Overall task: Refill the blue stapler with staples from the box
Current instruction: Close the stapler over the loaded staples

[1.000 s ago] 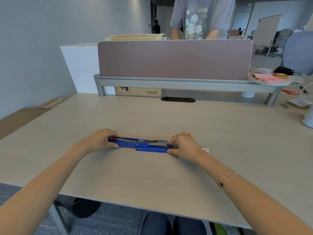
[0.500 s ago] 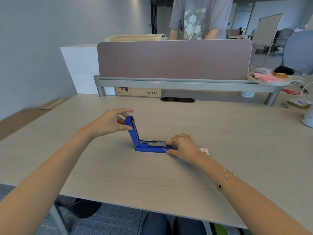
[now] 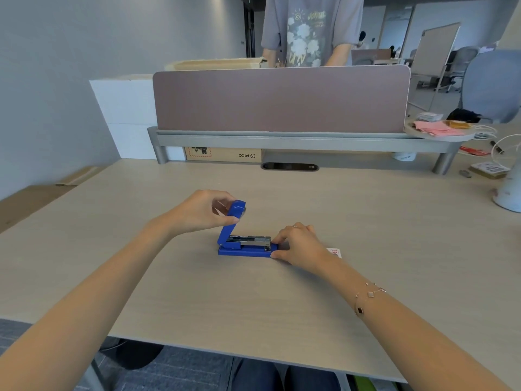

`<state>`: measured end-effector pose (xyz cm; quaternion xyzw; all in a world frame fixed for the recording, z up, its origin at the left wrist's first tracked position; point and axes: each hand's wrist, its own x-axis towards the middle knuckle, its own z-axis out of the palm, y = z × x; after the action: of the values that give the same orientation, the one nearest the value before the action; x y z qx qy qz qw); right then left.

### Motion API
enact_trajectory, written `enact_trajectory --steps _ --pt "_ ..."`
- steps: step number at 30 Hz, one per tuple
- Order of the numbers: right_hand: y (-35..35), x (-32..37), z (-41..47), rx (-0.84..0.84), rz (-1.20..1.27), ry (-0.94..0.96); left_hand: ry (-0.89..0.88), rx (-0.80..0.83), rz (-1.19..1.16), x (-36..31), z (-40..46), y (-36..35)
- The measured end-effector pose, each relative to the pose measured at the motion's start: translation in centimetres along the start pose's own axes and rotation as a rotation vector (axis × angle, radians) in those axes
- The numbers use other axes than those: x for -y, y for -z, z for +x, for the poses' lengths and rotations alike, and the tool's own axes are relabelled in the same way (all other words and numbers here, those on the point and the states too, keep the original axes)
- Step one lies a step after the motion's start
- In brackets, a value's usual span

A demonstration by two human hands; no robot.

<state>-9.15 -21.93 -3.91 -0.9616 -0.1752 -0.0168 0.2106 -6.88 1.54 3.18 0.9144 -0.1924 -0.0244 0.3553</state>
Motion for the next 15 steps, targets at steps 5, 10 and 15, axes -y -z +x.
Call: enact_trajectory --steps 5,10,15 --pt "0.2 0.2 -0.1 0.002 0.006 -0.007 0.035 0.039 -0.023 0.7 -0.2 -0.9" --pt "0.2 0.2 -0.2 -0.004 0.035 -0.017 0.027 0.062 0.027 0.9 0.0 -1.6" --pt "0.1 0.0 -0.2 -0.011 0.068 -0.028 -0.049 0.131 0.161 0.8 0.7 -2.7"
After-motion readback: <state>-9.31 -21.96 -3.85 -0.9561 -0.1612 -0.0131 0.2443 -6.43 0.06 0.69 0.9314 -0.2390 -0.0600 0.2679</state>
